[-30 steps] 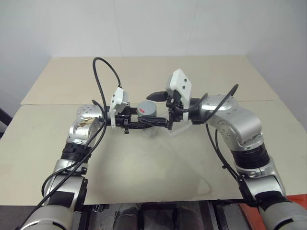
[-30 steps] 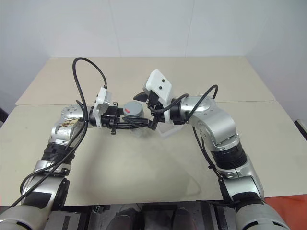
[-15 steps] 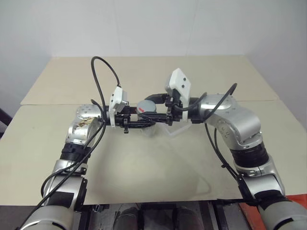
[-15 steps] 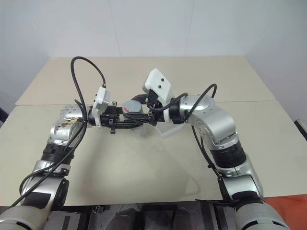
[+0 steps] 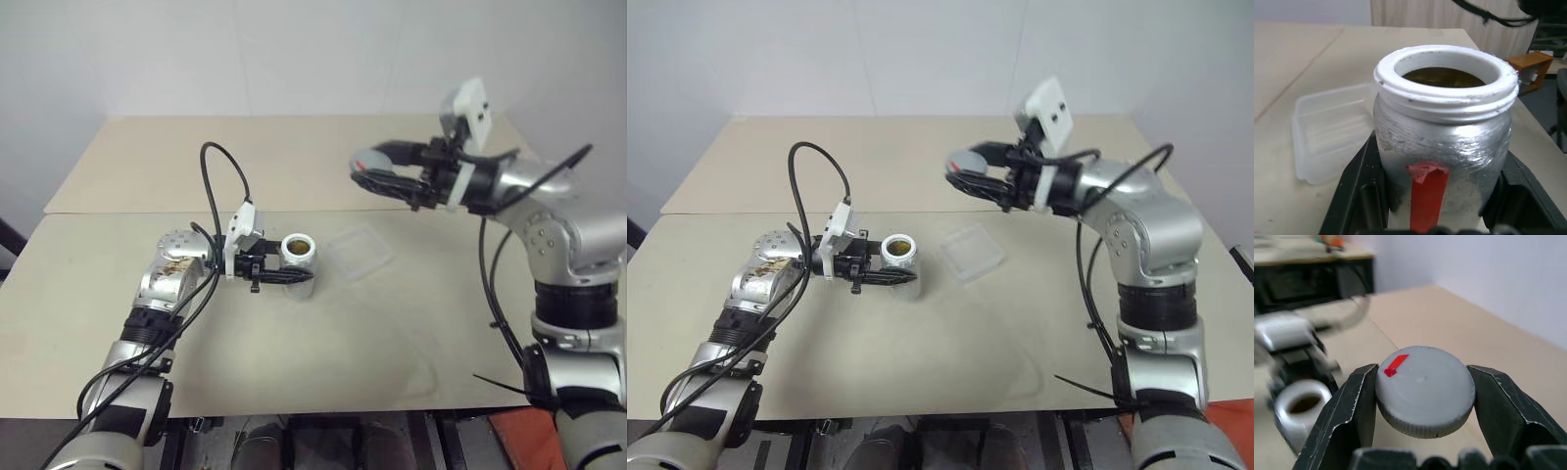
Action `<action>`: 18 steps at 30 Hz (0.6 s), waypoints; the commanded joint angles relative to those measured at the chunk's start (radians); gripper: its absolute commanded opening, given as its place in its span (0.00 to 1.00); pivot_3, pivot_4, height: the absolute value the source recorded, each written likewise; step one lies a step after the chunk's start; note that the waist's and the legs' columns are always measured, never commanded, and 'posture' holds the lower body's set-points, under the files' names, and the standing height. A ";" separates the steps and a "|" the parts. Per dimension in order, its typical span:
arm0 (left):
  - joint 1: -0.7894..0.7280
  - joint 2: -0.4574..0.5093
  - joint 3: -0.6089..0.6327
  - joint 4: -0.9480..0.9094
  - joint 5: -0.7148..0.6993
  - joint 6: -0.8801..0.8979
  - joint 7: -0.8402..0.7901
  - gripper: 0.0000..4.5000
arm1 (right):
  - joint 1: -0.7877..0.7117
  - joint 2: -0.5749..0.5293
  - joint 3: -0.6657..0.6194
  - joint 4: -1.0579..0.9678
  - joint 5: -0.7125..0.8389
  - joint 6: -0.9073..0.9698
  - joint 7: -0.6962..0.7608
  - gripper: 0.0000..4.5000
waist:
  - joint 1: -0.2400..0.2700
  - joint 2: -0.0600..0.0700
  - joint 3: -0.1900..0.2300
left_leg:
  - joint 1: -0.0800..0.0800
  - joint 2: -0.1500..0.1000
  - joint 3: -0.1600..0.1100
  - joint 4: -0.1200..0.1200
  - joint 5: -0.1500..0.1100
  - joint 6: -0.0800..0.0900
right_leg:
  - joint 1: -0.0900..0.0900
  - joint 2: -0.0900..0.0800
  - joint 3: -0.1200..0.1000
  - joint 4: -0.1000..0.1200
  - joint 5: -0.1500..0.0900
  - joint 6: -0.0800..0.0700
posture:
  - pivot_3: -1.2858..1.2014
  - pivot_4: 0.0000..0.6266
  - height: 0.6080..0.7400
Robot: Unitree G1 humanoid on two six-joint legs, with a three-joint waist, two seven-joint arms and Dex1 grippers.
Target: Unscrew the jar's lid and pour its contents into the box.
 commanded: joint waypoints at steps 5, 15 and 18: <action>-0.033 0.008 0.085 -0.023 -0.039 -0.013 0.052 0.43 | 0.307 -0.071 -0.089 -0.005 -0.176 -0.193 -0.123 0.61 | 0.003 0.000 0.000 | 0.000 0.000 0.001 0.000 0.000 0.000 | 0.000 0.000 0.000 0.000 0.000 0.000 | 0.52 0.24 1.00; -0.039 -0.008 0.090 -0.021 -0.038 -0.028 0.090 0.43 | 0.414 0.035 -0.014 0.195 -0.342 -0.324 -0.274 0.87 | -0.009 0.000 0.000 | 0.002 0.000 0.002 0.000 0.000 0.000 | 0.001 0.000 0.002 0.000 0.000 0.000 | 0.52 0.24 1.00; -0.043 -0.016 0.091 -0.019 -0.032 -0.048 0.108 0.43 | 0.441 -0.009 -0.023 0.109 -0.285 -0.306 -0.166 1.00 | -0.006 0.000 0.000 | 0.002 0.000 0.002 0.000 0.000 0.000 | 0.001 0.000 0.002 0.000 0.000 0.000 | 0.52 0.24 1.00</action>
